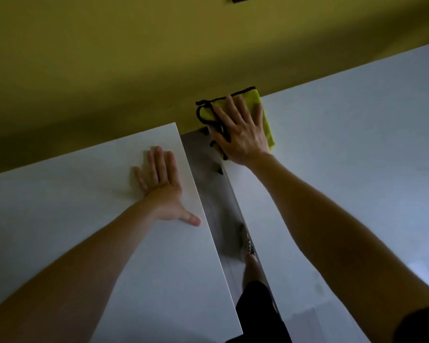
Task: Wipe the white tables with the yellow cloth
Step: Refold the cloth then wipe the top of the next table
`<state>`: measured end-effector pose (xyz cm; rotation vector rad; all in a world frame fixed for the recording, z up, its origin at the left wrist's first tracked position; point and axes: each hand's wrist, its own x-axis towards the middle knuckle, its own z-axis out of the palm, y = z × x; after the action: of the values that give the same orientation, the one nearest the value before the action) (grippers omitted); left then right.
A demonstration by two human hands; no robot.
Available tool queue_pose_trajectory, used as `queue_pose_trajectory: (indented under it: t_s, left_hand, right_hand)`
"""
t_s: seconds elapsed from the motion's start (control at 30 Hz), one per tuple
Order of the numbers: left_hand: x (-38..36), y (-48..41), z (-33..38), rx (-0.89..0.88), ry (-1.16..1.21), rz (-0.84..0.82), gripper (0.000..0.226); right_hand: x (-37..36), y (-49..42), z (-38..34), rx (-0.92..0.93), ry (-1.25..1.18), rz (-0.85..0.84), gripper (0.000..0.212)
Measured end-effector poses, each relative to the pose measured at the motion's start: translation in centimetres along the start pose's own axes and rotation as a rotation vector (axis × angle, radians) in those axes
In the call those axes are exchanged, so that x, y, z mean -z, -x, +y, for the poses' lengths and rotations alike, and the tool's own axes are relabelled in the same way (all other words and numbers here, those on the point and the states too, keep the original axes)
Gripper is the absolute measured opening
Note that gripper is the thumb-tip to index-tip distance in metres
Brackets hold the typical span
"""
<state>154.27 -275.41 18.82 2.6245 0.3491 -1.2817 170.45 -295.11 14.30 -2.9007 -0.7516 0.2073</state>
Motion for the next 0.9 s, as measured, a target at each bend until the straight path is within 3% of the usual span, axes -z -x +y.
queue_pose_trajectory:
  t_s: [0.17,0.27,0.4,0.53,0.63,0.73,0.9]
  left_hand:
    - [0.1,0.1,-0.2,-0.024,0.031,0.003,0.198]
    - [0.1,0.1,-0.2,-0.031,0.034,0.001,0.197]
    - [0.1,0.0,-0.1,-0.017,0.011,0.010,0.198]
    - [-0.4,-0.2,-0.2,-0.004,-0.024,0.048,0.197]
    - [-0.7,-0.2,-0.5,-0.001,-0.045,0.093,0.196]
    - [-0.7,0.2,-0.5,-0.040,0.002,0.132,0.196]
    - [-1.1,0.6,-0.7,-0.042,-0.028,0.190,0.191]
  right_hand:
    - [-0.7,15.9,1.0,0.046,-0.008,0.014,0.068]
    - [-0.5,24.5,1.8,0.085,0.009,-0.063,0.078]
    - [-0.3,18.3,1.8,0.153,0.067,-0.133,0.089]
    - [-0.2,5.8,-0.5,0.071,0.059,-0.077,0.085]
    - [-0.5,3.6,-1.1,0.022,0.043,-0.054,0.082]
    - [-1.1,10.6,-0.6,0.051,-0.008,-0.022,0.077]
    - [-1.8,31.2,-0.1,0.026,-0.019,-0.060,0.088]
